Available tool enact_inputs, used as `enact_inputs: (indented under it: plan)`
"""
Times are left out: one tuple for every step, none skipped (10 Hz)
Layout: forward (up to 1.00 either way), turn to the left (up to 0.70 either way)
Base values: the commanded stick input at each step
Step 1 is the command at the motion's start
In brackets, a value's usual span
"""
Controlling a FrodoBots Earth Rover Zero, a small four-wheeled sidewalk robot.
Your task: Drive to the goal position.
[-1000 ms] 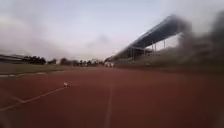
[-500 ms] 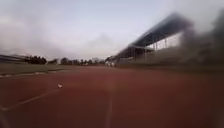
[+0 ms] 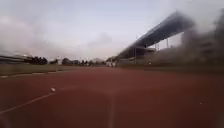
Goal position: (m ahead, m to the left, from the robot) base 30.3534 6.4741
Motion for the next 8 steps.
enact_inputs:
  plan:
    - [0.70,0.02]
    - [0.70,0.02]
    - [0.70,0.02]
    - [0.70,0.02]
    - [0.69,0.02]
    - [0.68,0.02]
    - [0.68,0.02]
    - [0.68,0.02]
